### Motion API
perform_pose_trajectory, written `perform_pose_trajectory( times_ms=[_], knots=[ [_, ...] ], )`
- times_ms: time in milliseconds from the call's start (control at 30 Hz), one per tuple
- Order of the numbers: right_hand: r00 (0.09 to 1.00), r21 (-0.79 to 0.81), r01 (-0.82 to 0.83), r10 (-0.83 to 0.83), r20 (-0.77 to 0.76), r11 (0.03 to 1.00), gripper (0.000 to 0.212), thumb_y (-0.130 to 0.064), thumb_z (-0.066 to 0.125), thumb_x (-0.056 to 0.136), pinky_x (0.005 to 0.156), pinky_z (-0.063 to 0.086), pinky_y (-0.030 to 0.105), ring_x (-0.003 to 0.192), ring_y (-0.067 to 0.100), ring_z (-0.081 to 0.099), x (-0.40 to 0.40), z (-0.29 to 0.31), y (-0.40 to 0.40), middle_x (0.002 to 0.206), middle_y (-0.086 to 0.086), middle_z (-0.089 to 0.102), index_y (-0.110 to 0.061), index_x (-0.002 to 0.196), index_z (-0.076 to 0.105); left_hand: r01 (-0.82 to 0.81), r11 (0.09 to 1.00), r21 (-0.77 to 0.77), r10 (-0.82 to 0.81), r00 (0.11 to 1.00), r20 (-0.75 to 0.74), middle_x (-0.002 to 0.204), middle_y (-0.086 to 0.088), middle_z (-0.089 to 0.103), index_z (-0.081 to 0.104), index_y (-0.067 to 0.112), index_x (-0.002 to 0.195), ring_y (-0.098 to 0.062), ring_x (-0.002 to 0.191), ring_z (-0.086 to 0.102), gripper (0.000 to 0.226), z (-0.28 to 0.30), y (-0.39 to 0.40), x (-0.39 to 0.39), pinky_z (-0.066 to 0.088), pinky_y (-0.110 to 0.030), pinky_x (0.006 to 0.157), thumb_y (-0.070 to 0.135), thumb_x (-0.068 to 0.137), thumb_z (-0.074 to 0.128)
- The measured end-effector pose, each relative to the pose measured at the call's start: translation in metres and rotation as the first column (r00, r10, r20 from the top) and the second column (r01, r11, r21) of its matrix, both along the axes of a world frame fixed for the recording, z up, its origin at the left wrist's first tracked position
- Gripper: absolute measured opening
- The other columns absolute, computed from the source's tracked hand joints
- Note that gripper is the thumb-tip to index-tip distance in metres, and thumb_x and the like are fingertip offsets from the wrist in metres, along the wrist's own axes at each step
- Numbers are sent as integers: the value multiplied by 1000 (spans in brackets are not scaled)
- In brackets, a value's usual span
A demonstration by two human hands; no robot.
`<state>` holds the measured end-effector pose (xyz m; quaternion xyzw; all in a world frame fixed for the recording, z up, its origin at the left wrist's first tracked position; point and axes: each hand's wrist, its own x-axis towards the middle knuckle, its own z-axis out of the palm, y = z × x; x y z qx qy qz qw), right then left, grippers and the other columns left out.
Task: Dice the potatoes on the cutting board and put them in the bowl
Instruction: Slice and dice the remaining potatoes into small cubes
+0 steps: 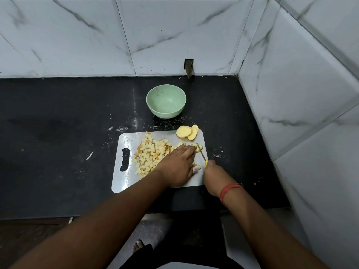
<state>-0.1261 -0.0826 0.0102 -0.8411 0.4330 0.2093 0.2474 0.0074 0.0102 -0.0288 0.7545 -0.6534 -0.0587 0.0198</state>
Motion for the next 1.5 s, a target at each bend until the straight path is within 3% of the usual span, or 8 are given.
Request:
perform_pose_trajectory(
  times_ms=[233, 467, 633, 1133, 1367, 1433, 1500],
  knots=[
    [1000, -4, 14, -14, -5, 1000, 33, -2, 39, 91, 79, 44, 35, 104, 33, 62, -35, -5, 16, 117, 19, 60, -4, 124, 37, -39, 998, 42, 40, 999, -30, 167, -12, 23, 29, 2, 159, -27, 154, 20, 73, 0, 1, -3, 8, -38, 129, 53, 108, 28],
    [979, -50, 22, -12, 205, 999, 20, -23, 35, 104, 70, 40, 30, 96, 34, 63, -26, 9, 12, 110, 19, 62, -7, 114, 43, -113, 994, 9, 114, 993, -28, 172, -8, 13, 25, 10, 162, -25, 158, 9, 73, -6, 9, -7, -1, -37, 129, 57, 106, 18],
    [991, -45, 34, -28, 131, 998, 23, -15, 41, 100, 78, 47, 34, 104, 35, 62, -4, 6, 5, 118, 19, 60, -5, 120, 42, -142, 989, 45, 143, 990, -12, 173, -7, 4, 19, 16, 164, -24, 159, -1, 67, -4, 9, -7, -6, -37, 128, 53, 109, 16],
    [996, -4, -11, 10, -89, 1000, 58, -3, 53, 90, 97, 49, 38, 118, 32, 58, 13, 6, 9, 133, 21, 53, 3, 141, 24, -147, 983, 112, 143, 989, 45, 173, -3, 10, 17, 18, 164, -25, 159, 3, 65, 2, 9, -6, -3, -42, 128, 52, 109, 15],
    [998, 12, 0, 1, -61, 1000, 41, -6, 44, 93, 88, 46, 35, 110, 29, 61, -21, -1, 16, 122, 17, 58, -3, 133, 35, -191, 972, 140, 176, 978, 112, 172, -1, 11, 17, 19, 164, -25, 159, 3, 67, 6, 6, -13, -9, -55, 125, 55, 108, 10],
    [999, 23, -19, 20, -42, 1000, 34, -9, 41, 97, 76, 43, 31, 105, 28, 62, -33, 3, 14, 104, 12, 58, -4, 130, 39, -199, 971, 132, 185, 976, 113, 172, -1, 13, 21, 20, 164, -25, 159, 2, 68, 8, 6, -15, -10, -57, 125, 56, 107, 8],
    [997, 62, -72, 71, 26, 995, 26, -16, 38, 101, 67, 41, 28, 84, 24, 62, -45, 14, 9, 86, 3, 49, -4, 123, 46, -197, 975, 106, 183, 974, 132, 171, -1, 18, 28, 19, 162, -27, 159, 0, 71, 8, 8, -17, -10, -58, 124, 57, 105, 7]
  ],
)
